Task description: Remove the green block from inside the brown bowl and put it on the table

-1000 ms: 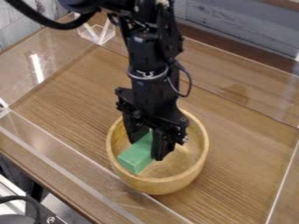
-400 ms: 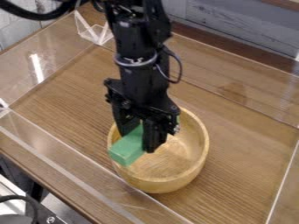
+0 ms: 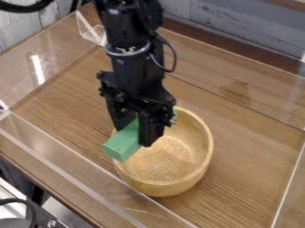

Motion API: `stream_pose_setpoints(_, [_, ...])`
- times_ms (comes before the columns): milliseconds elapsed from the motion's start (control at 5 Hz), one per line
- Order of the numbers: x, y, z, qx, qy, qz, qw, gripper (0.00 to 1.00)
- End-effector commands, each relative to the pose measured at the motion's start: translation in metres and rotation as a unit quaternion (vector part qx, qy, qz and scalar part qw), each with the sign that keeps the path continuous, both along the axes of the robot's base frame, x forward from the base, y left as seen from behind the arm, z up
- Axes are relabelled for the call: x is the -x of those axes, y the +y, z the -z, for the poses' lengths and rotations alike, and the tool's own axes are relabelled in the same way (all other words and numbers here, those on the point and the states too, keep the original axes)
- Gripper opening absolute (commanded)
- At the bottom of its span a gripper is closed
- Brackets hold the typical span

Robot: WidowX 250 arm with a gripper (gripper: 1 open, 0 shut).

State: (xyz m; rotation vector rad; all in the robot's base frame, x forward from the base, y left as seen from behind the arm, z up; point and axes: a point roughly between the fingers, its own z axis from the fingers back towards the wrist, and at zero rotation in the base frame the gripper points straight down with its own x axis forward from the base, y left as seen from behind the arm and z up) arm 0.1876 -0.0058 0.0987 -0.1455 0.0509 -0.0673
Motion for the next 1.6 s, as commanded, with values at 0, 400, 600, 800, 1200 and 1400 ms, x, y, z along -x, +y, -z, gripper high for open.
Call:
stream_pose_setpoints(0, [-0.010, 0.007, -0.019, 0.000, -0.038, -0.002, 0.9993, 0.00])
stream_pose_setpoints(400, [-0.007, 0.014, -0.024, 0.004, -0.044, -0.009, 0.9990, 0.00])
stream_pose_setpoints(600, [-0.006, 0.018, -0.026, 0.005, -0.048, -0.013, 0.9988, 0.00])
stream_pose_setpoints(800, [-0.005, 0.020, -0.027, 0.005, -0.051, -0.016, 0.9986, 0.00])
stream_pose_setpoints(1200, [-0.003, 0.022, -0.027, 0.002, -0.055, -0.021, 0.9983, 0.00])
stream_pose_setpoints(1400, [-0.001, 0.021, -0.026, 0.001, -0.057, -0.023, 0.9981, 0.00])
